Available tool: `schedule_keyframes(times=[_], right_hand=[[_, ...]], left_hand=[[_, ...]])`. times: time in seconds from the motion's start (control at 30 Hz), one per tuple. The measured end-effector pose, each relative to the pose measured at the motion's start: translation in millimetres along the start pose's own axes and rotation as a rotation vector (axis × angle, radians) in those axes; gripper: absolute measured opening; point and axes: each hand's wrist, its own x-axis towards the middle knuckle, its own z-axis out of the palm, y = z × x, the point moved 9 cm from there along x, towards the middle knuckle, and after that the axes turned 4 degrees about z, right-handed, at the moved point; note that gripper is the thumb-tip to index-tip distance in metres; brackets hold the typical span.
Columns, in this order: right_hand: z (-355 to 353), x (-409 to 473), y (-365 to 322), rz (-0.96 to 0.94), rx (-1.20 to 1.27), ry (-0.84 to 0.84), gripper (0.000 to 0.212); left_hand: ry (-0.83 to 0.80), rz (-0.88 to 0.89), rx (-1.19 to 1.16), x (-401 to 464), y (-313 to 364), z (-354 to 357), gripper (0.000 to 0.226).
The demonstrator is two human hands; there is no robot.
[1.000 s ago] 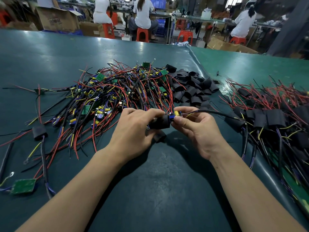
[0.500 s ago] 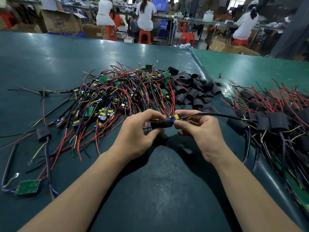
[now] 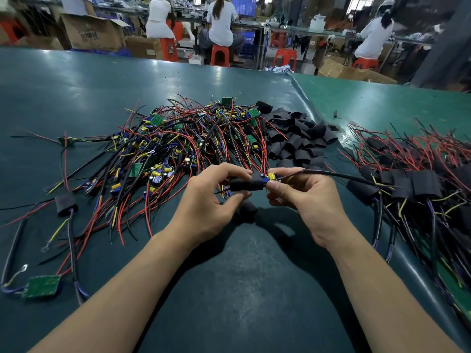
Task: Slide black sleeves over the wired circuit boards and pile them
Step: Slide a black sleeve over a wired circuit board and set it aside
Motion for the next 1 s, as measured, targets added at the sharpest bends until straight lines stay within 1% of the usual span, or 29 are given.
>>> schedule_keyframes(times=[0.1,0.23,0.3,0.4,0.53,0.6,0.7,0.77,0.93,1.0], right_hand=[[4,-1,3,0.029,0.055,-0.011,0.017],[10,-3,3,0.001,-0.018,-0.036,0.02],[11,-4,1,0.022,0.019,-0.055,0.017],[13,-5,2,0.064,0.115,-0.101,0.028],[12,-4,2,0.024,0.069,-0.047,0.026],[11,-4,-2,-0.038,0.031,0.006,0.026],[2,-6,-11,-0.176,0.004,0.139,0.015],[-3,-6,-14,-0.227,-0.01,0.198,0.007],[-2,-12,-21,-0.321,-0.046,0.237,0.01],[3,-13,-20,-0.304,-0.018,0.22,0.013]], left_hand=[[0.019,0.032,0.016,0,2,-2,0.031],[-0.013,0.019,0.033,0,0,0,0.033],[-0.014,0.032,0.04,1,2,-1,0.033],[-0.009,0.027,0.027,2,2,-2,0.03],[0.005,0.047,0.01,1,6,-2,0.025],[0.006,0.046,0.007,0,7,-1,0.023],[0.023,0.036,-0.014,-1,7,0,0.019],[0.021,0.017,-0.019,-1,6,2,0.018],[0.057,-0.06,-0.11,-1,0,2,0.019],[0.061,-0.046,-0.127,0,2,1,0.02]])
